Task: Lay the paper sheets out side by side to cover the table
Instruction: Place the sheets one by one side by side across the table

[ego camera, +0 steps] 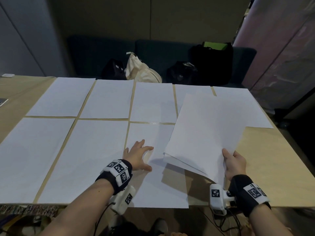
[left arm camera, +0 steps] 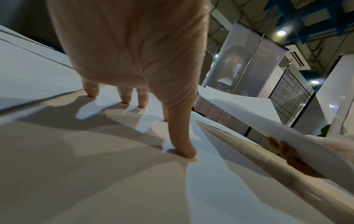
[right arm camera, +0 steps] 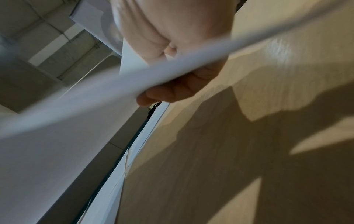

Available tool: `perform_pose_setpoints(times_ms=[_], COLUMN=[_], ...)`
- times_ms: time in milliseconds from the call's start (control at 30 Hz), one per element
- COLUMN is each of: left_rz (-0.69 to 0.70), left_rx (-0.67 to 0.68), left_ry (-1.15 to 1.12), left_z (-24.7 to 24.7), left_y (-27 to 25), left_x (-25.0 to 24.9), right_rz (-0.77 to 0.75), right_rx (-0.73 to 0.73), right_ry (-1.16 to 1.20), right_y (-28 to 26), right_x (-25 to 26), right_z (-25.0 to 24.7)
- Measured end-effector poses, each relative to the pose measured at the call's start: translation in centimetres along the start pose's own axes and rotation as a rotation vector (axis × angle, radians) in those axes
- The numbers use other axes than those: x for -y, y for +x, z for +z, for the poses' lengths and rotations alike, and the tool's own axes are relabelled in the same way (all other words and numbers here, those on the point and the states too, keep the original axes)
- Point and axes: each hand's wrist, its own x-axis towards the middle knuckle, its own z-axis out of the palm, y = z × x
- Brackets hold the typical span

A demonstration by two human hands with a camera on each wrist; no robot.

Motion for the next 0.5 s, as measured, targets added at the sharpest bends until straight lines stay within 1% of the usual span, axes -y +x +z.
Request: perform_pose_setpoints(times_ms=[233, 267, 333, 400, 433, 500], left_rz=[0.006, 0.016, 0.047, 0.087, 0.097, 0.090], left_rx=[-0.023, -0.056, -0.174, -0.279, -0.294, -0.251], left_ry=[-0.016, -0.033, -0.092, -0.223, -0.338, -0.586], left_z=[0.0, -0.1, -0.5, -1.3, -1.6, -2.3], left_y=[0.1, 0.1, 0.0, -0.1, -0.2, -0.2], left_x=[-0.1, -0.4, -1.2, -2.5, -3.4, -5.0], right_rz=[-0.006, -0.005, 0.004, 0.006, 0.004, 0.017], right_rx=[0.023, 0.040, 0.089, 0.131, 0.161, 0.250], right_ry=[-0.040, -0.049, -0.067, -0.088, -0.101, -0.123], right_y=[0.2, 0.2, 0.1, 0.0, -0.1, -0.5], right_x=[-0.1, -0.2, -0.1, -0.1, -0.1, -0.1], right_z=[-0.3, -0.4, -0.5, -0.5, -0.4, -0.4])
